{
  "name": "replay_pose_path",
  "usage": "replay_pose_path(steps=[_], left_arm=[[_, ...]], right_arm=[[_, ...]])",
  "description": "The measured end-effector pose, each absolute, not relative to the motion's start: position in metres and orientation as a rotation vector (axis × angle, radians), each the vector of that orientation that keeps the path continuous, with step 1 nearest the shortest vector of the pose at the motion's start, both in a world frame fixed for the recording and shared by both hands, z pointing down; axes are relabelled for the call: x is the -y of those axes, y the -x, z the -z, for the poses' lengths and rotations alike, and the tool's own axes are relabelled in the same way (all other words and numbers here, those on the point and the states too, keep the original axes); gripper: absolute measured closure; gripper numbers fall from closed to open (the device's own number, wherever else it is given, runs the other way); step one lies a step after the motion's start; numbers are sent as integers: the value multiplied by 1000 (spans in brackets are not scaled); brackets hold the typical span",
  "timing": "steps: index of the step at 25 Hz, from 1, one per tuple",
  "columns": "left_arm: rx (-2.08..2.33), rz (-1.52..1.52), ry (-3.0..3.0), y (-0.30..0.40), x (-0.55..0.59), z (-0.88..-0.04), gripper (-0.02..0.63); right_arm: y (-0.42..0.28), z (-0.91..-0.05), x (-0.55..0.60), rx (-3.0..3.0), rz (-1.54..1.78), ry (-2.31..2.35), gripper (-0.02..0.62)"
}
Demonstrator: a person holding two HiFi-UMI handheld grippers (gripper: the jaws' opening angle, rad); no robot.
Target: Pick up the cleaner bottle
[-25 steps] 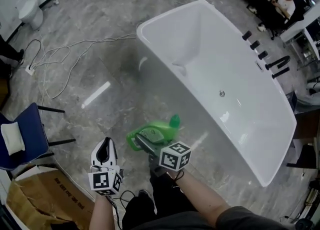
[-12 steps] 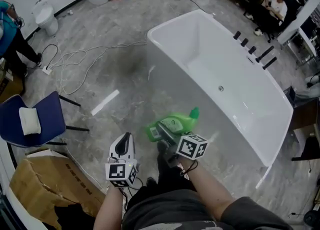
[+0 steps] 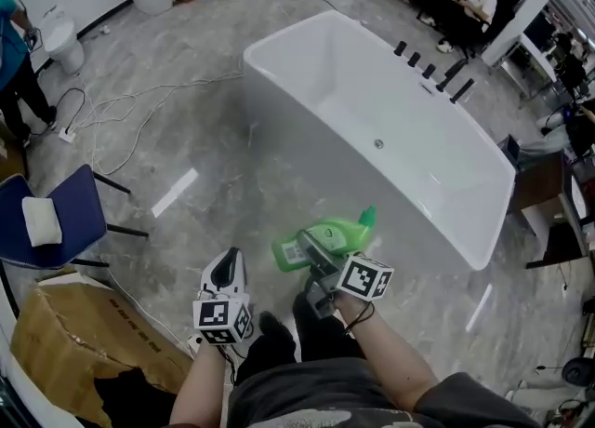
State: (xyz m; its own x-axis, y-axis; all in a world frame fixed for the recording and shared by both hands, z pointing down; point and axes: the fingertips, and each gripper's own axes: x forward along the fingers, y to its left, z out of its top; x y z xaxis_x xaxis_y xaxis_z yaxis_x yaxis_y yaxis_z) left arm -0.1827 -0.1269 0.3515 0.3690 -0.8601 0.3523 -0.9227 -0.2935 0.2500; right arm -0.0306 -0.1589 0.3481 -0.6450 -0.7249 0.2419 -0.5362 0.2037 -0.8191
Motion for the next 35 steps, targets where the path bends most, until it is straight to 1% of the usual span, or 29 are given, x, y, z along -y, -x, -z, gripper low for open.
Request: replay_pose_path(steps=[5, 11, 27, 35], left_arm=[[1515, -252, -2247, 162, 102, -350, 574], [1589, -257, -2240, 134, 70, -338, 574], [1639, -206, -2288, 13, -90, -309, 574], [1646, -194, -2310, -31, -154, -299, 574]], right_arm=[[6, -340, 131, -2211, 1429, 1220, 396], [-26, -333, 94, -2140, 1474, 1130, 396], [-133, -319, -74, -2144, 1522, 1053, 396], [-168, -307, -142, -2188, 1512, 1000, 394]])
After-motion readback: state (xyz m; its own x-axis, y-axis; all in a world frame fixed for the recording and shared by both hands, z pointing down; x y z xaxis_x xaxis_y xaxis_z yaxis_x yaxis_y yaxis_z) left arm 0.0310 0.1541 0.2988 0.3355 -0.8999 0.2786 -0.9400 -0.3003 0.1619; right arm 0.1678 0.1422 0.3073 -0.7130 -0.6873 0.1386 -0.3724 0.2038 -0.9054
